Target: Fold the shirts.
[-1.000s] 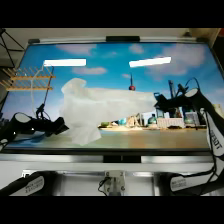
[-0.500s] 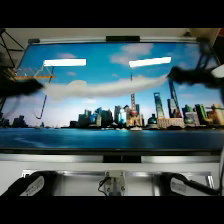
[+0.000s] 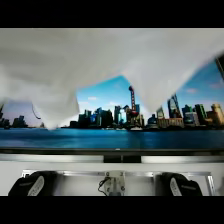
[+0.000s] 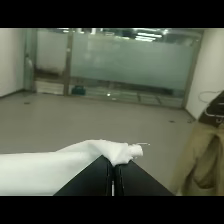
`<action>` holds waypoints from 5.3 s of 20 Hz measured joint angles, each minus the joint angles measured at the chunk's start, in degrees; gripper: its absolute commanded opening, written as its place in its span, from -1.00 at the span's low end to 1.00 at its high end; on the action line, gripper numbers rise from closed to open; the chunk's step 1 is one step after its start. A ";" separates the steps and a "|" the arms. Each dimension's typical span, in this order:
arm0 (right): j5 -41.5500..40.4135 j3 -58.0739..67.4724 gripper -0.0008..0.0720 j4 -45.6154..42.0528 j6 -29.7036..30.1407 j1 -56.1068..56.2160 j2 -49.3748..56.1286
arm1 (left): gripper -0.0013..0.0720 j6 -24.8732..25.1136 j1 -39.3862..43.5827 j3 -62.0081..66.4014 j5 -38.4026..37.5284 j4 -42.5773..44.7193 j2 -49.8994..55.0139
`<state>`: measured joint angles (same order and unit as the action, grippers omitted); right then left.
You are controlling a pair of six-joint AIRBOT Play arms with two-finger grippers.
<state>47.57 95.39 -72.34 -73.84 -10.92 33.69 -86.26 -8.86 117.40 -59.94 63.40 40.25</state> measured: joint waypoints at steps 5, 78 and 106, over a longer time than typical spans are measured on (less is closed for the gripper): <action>15.65 0.28 -0.82 -9.14 -4.83 0.00 -1.36 | -0.87 -1.60 0.00 -8.94 -7.39 4.46 -1.92; 8.61 -32.70 -0.82 17.00 -1.66 -3.67 51.21 | -0.89 13.05 0.09 -60.92 0.13 -14.71 36.85; 25.16 -11.30 -0.82 10.29 -4.96 -2.43 38.60 | 0.45 2.49 26.56 -68.02 20.57 -24.79 45.51</action>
<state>72.73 84.09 -62.04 -78.81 -13.34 72.29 -83.77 17.69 49.39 -39.38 38.61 85.76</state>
